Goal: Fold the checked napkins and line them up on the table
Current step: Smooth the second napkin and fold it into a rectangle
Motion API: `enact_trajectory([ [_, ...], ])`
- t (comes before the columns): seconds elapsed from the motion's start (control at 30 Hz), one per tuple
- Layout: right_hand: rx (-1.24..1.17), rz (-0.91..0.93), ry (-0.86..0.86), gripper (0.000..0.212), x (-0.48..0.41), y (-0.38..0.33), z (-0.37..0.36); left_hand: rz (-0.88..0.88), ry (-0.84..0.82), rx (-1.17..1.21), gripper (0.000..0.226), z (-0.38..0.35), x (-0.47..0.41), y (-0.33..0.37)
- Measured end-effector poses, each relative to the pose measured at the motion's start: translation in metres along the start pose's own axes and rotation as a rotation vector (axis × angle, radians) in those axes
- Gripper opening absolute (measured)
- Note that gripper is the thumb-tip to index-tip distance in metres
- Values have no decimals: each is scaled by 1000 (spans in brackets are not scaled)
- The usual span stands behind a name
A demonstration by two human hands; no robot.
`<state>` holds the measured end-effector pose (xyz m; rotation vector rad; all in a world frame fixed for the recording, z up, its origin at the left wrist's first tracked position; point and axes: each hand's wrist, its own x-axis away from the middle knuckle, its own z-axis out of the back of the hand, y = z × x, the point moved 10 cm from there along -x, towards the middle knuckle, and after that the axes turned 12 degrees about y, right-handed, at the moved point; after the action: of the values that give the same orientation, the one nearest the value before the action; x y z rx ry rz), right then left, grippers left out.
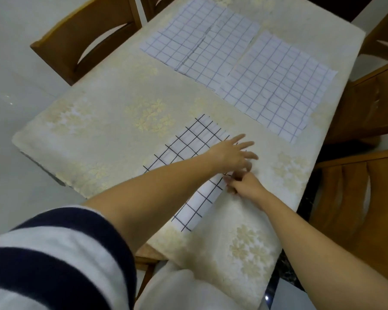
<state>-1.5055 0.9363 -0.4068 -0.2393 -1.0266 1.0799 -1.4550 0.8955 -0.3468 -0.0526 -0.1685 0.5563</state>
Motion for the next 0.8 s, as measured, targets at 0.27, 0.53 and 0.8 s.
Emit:
enact_trajectory([
  [0.27, -177, -94, 187, 12, 23, 41, 4, -232, -227, -133, 37, -28, -43, 30],
  [0.53, -138, -84, 77, 20, -1, 48, 17, 36, -121, 154, 26, -2, -56, -51],
  [0.8, 41, -30, 218, 38, -38, 34, 77, 648, -104, 762, 22, -25, 2, -146],
])
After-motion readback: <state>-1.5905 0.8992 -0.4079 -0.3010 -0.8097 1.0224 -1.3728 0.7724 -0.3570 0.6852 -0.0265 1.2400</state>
